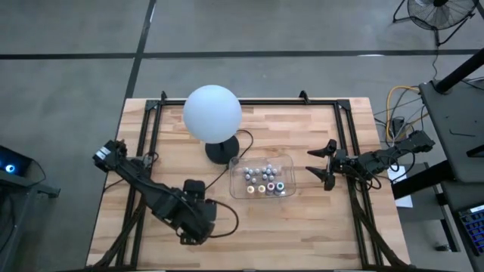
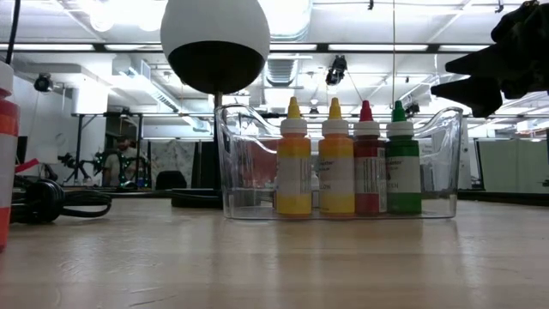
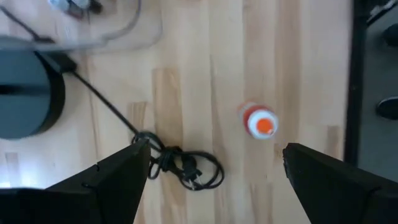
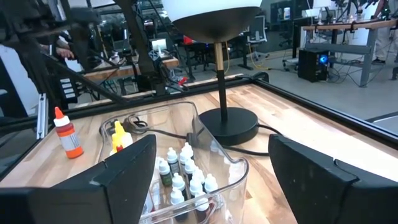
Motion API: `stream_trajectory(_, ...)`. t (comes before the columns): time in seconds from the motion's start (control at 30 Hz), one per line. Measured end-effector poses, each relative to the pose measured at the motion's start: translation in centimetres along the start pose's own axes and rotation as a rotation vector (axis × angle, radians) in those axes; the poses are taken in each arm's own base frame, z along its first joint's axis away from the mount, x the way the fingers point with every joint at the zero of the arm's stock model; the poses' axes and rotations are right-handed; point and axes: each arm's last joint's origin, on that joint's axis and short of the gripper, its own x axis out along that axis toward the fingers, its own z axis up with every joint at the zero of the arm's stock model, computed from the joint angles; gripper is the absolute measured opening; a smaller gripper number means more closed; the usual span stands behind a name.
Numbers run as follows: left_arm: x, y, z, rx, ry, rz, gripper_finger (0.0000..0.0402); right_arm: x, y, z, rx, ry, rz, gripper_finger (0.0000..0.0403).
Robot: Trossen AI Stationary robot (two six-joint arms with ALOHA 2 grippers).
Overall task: Pick & Place food coloring
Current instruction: Put the large orange food coloring bottle into the transparent bin
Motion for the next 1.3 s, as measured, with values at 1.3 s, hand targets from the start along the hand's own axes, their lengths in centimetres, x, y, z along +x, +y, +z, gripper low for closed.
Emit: stream_trajectory(1.3, 9.9, -2.8, -3.1, 0.012, -0.007, -0.075, 0.0335, 0.0, 0.0, 0.0, 0.0, 0.0, 0.0, 0.0306)
